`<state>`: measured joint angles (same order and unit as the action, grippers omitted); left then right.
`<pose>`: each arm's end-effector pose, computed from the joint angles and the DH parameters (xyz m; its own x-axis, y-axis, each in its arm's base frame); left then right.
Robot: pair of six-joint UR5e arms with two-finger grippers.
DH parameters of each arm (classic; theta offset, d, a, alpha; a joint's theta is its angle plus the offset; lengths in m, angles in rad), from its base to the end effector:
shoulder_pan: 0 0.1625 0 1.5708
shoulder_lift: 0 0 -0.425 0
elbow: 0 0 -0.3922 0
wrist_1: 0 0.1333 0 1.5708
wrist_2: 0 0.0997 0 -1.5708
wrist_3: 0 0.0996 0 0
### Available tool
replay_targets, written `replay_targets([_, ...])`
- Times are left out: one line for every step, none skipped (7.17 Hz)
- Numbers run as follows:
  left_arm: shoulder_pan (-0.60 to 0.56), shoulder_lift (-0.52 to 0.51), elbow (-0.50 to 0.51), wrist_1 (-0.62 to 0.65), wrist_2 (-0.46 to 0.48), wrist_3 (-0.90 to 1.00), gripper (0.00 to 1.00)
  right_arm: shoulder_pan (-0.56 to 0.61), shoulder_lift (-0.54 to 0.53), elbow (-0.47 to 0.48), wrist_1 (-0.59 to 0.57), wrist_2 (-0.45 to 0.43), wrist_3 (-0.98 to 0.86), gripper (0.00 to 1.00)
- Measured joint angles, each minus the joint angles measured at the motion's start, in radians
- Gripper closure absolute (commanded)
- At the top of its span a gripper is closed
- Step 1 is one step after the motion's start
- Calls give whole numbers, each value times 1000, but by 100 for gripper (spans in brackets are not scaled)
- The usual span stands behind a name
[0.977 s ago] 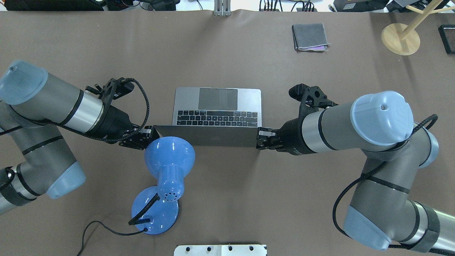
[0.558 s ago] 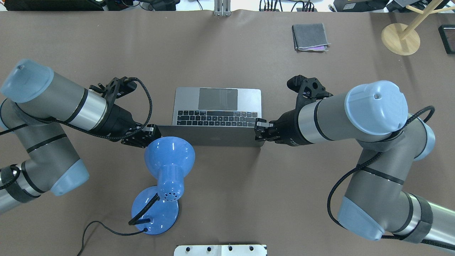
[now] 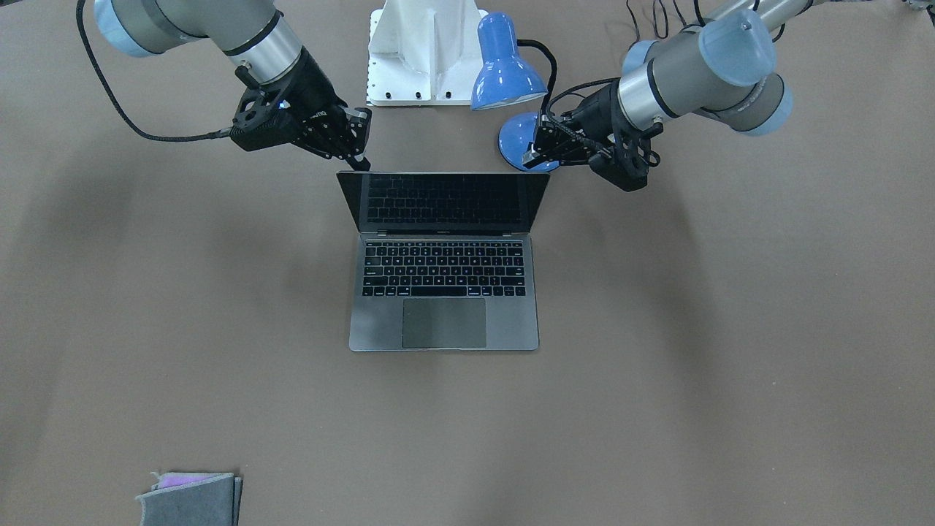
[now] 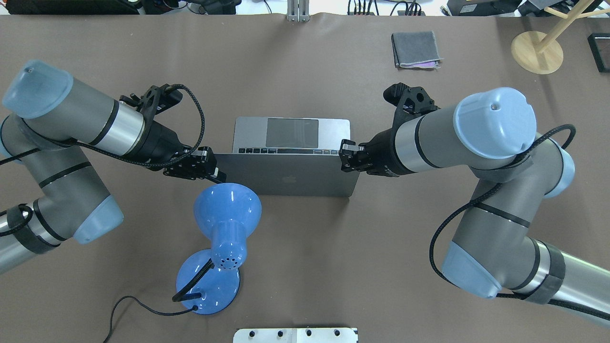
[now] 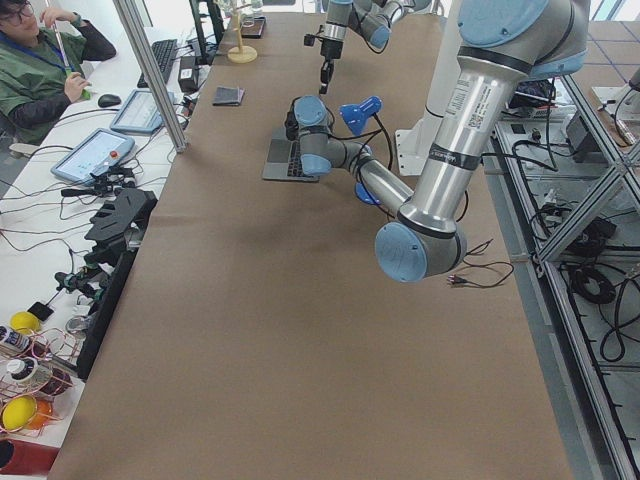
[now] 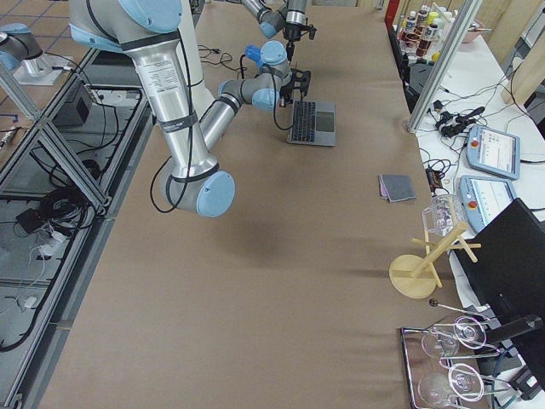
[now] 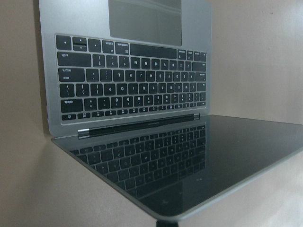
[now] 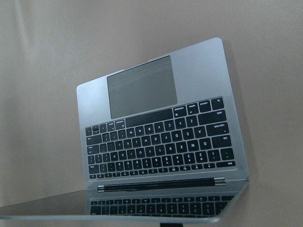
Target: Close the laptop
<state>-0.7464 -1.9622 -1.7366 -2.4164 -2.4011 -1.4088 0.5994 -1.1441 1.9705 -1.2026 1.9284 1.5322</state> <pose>0.3837 -0.4363 0.2609 0.1089 0.0475 -0.9929 -0.0950 0.9948 0.0372 -0.4110 -0.4000 0.2025 0.3131 0.1702 0.9343 -0.2478 0.9644 -0.0926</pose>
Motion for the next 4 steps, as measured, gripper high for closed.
replay_targets([-11, -14, 16, 2, 0, 0, 100, 11, 9, -20, 0, 1, -6, 100])
replay_targets([-24, -33, 40, 3, 0, 1, 100, 24, 19, -42, 1, 3, -15, 100])
replay_targets([-38, -53, 64, 3, 0, 2, 100, 37, 33, -65, 2, 6, -24, 100])
replay_targets([-53, -71, 88, 4, 0, 6, 100, 49, 47, -87, 3, 13, -28, 100])
